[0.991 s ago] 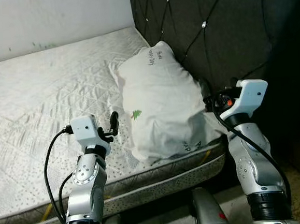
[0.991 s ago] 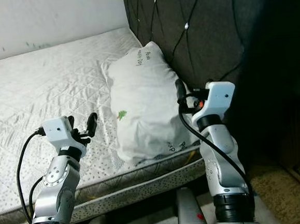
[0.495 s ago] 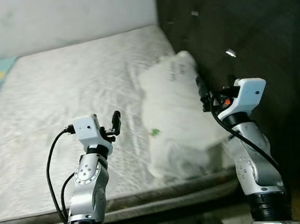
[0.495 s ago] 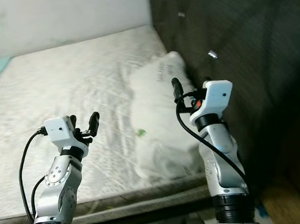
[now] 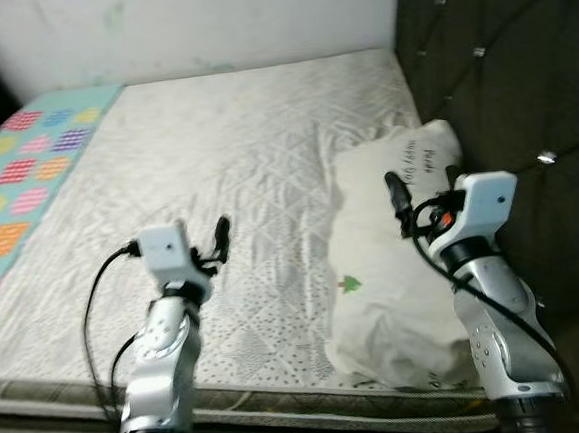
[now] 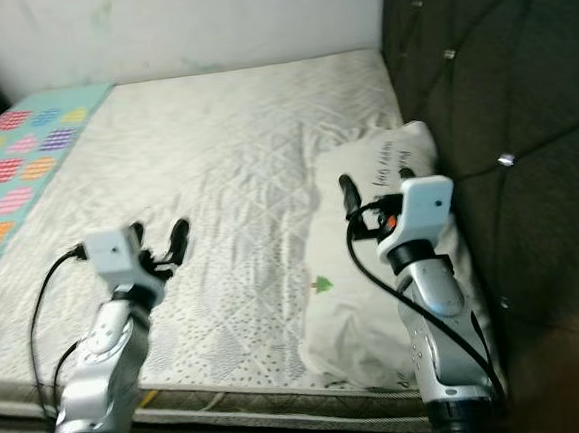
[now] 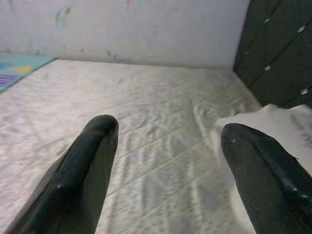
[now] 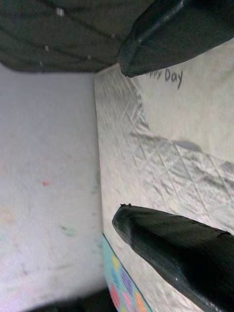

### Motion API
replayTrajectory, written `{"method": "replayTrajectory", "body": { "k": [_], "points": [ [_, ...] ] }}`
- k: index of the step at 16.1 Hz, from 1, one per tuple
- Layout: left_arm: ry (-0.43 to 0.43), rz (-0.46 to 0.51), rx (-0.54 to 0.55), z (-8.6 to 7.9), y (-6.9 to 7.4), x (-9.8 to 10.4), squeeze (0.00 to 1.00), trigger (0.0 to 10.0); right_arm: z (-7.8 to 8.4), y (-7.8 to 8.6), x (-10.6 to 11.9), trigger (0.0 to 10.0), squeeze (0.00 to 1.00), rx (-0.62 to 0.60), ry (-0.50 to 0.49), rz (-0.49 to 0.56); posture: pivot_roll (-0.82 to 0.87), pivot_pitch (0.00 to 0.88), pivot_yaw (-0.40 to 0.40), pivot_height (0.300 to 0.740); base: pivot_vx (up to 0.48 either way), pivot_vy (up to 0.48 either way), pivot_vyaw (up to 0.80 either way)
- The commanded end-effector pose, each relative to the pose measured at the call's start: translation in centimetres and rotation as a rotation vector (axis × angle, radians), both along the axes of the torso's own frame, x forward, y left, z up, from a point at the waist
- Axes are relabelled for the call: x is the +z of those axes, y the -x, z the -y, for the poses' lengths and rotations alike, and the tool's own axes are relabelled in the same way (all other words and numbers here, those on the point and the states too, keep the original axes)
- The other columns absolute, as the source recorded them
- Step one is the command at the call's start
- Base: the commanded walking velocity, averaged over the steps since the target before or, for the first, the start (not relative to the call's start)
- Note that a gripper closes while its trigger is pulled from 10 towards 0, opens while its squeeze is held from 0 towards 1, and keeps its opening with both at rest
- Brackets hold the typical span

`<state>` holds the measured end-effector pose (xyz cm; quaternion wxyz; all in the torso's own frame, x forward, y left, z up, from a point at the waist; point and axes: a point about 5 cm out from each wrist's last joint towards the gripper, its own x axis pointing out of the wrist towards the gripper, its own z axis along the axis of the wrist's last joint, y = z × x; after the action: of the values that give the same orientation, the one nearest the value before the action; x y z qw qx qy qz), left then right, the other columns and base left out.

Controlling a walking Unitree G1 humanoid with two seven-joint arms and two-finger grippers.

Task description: Clean up the room

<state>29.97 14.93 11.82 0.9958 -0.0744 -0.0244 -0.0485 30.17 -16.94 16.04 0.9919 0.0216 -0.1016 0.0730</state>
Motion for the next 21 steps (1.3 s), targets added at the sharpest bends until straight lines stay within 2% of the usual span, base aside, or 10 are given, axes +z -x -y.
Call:
{"method": "replayTrajectory", "body": {
  "k": [1, 4, 7, 9, 10, 11, 14, 16, 18, 21],
  "points": [
    [-0.070, 0.004, -0.016, -0.7, 0.4, 0.5, 0.00, 10.0, -0.2, 0.4, 0.0, 10.0, 0.00, 0.029, 0.028, -0.007, -0.20, 0.000, 0.149, 0.740, 0.000, 0.000, 0.00],
    [-0.124, -0.023, -0.096, -1.3, 1.5, 0.4, 0.00, 10.0, 1.7, 0.5, -1.0, 10.0, 0.00, -0.033, 0.061, -0.077, -0.19, 0.000, 0.161, 0.740, 0.000, 0.000, 0.00],
    [-0.187, -0.054, -0.124, -1.2, 3.3, -1.0, 0.00, 10.0, 1.9, 0.9, -2.7, 10.0, 0.00, -0.093, 0.156, -0.128, -0.18, 0.000, 0.137, 0.740, 0.000, 0.000, 0.00],
    [-0.190, -0.043, -0.133, -0.1, 4.0, -1.7, 0.00, 10.0, 1.8, 1.0, -3.3, 10.0, 0.00, -0.204, 0.170, -0.115, -0.18, 0.000, 0.103, 0.740, 0.000, 0.000, 0.00],
    [-0.155, -0.028, -0.118, 0.0, 3.9, -1.5, 0.00, 10.0, 1.9, 1.3, -3.9, 10.0, 0.00, -0.292, 0.207, -0.124, -0.17, 0.000, 0.084, 0.740, 0.000, 0.000, 0.00],
    [-0.113, -0.037, -0.075, -0.4, 3.7, -1.6, 0.00, 10.0, 1.6, 1.7, -4.2, 10.0, 0.00, -0.332, 0.192, -0.124, -0.18, 0.000, 0.095, 0.740, 0.000, 0.000, 0.00],
    [-0.084, -0.092, 0.019, -1.7, 4.2, -3.0, 0.00, 10.0, -0.3, 2.7, -5.2, 10.0, 0.00, -0.242, 0.148, -0.129, -0.19, 0.000, 0.117, 0.740, 0.000, 0.000, 0.00],
    [-0.088, -0.100, 0.019, -1.6, 4.5, -3.3, 0.00, 10.0, 0.3, 3.1, -5.6, 10.0, 0.00, -0.268, 0.098, -0.171, -0.20, 0.000, 0.127, 0.740, 0.000, 0.000, 0.00],
    [-0.076, -0.103, 0.015, -1.3, 4.4, -3.4, 0.00, 10.0, 0.8, 3.7, -5.3, 10.0, 0.00, -0.273, 0.082, -0.143, -0.21, 0.000, 0.140, 0.740, 0.000, 0.000, 0.00],
    [-0.062, -0.101, 0.001, -0.8, 4.0, -3.3, 0.00, 10.0, 1.1, 4.3, -5.2, 10.0, 0.00, -0.246, 0.122, -0.111, -0.22, 0.000, 0.150, 0.740, 0.000, 0.000, 0.00]
  ]
}}
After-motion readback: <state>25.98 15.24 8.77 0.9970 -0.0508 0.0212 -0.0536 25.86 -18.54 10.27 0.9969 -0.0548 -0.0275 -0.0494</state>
